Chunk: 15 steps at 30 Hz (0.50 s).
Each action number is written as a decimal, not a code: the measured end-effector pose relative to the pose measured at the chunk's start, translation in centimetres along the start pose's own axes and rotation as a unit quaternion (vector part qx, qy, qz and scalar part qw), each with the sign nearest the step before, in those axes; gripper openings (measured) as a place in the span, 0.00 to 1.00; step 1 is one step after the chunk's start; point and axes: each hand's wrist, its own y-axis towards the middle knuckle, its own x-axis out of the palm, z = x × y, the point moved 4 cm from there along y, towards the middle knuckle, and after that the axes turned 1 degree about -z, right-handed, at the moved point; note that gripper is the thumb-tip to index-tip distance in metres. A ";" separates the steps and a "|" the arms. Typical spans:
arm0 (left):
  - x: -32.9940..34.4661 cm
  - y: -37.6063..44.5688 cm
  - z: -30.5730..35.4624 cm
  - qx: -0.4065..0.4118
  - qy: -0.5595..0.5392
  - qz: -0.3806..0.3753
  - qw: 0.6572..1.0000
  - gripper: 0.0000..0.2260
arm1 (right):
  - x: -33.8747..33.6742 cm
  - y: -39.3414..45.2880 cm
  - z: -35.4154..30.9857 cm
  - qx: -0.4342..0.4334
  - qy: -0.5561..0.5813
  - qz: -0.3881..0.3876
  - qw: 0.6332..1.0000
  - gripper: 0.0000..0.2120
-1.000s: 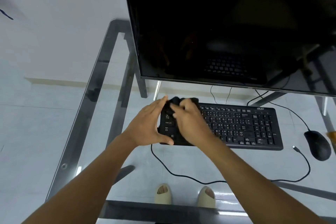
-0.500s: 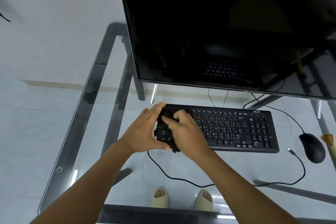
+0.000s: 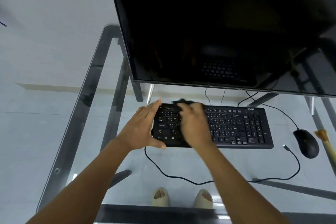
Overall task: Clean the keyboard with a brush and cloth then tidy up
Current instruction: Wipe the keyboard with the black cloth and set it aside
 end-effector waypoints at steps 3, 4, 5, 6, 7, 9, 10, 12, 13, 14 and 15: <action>0.0 -0.1 0.4 0.013 -0.002 -0.001 1.000 0.62 | -2.1 -0.2 4.0 0.123 -0.047 0.071 0.989 0.16; 0.1 -0.1 0.4 0.017 0.000 0.000 1.000 0.62 | -1.6 -0.2 3.0 0.120 -0.076 0.075 0.987 0.17; 0.1 0.0 0.3 0.022 0.004 0.003 1.000 0.62 | -0.7 -0.4 1.2 0.097 -0.091 0.064 0.989 0.16; 0.1 0.0 0.1 0.028 0.011 0.005 1.000 0.63 | 0.4 -0.9 -1.3 0.056 -0.095 0.031 0.993 0.15; 0.2 0.0 0.1 0.035 0.022 0.006 0.999 0.63 | 1.8 -1.8 -3.5 -0.015 -0.088 -0.014 0.996 0.13; 0.3 0.1 -0.1 0.052 0.051 0.006 0.997 0.62 | 3.7 -4.4 -6.3 -0.139 -0.065 -0.124 0.980 0.13; 0.4 0.2 -0.3 0.054 0.059 0.001 0.997 0.62 | 3.6 -5.0 -5.8 -0.170 -0.067 -0.151 0.972 0.13; 0.3 0.1 -0.2 0.048 0.058 -0.014 0.997 0.64 | 1.3 -5.1 -2.3 -0.151 -0.079 -0.105 0.980 0.09; 0.3 0.1 -0.2 0.045 0.056 -0.018 0.997 0.64 | -0.3 -4.7 -0.3 -0.116 -0.103 -0.071 0.985 0.08; 0.2 0.2 -0.1 0.043 0.053 -0.020 0.997 0.64 | -1.4 -4.4 1.8 -0.067 -0.090 -0.029 0.993 0.12; 0.2 0.2 -0.2 0.042 0.052 -0.021 0.998 0.64 | -2.0 -4.5 3.4 -0.013 -0.064 0.004 0.998 0.15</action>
